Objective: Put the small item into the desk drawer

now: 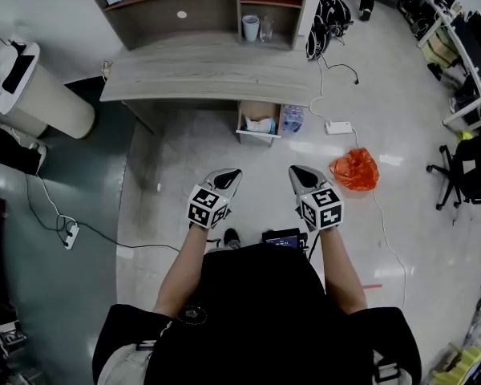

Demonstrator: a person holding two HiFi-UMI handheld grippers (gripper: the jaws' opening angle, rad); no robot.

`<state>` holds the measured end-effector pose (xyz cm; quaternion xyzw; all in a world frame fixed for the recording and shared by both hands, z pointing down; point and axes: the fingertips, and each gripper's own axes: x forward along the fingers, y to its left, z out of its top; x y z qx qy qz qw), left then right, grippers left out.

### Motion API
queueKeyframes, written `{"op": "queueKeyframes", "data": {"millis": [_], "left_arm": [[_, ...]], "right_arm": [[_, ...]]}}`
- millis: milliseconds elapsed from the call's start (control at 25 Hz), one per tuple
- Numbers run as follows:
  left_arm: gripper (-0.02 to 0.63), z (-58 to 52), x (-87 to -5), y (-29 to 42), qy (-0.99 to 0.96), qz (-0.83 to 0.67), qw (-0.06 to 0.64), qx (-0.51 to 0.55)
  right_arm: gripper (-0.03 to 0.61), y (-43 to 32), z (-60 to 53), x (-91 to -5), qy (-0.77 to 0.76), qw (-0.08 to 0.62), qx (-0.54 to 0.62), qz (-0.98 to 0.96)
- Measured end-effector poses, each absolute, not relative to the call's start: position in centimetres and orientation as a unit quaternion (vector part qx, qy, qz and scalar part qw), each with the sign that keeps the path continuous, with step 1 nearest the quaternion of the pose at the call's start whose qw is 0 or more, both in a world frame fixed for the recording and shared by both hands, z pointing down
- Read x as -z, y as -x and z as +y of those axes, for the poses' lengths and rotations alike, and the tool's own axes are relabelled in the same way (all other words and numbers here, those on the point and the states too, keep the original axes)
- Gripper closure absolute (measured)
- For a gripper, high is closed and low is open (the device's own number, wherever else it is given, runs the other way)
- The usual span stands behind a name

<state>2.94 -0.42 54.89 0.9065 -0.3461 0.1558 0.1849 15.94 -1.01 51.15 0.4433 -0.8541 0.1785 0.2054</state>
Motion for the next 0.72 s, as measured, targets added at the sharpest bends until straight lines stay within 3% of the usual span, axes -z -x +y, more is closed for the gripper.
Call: {"op": "queueKeyframes", "data": {"millis": [720], "left_arm": [[0.623, 0.8, -53.0, -3.8, -0.907, -0.354, 0.176, -0.146]], "right_arm": [[0.578, -16.7, 0.2, -50.5, -0.437, 0.201, -0.167, -0.86]]}}
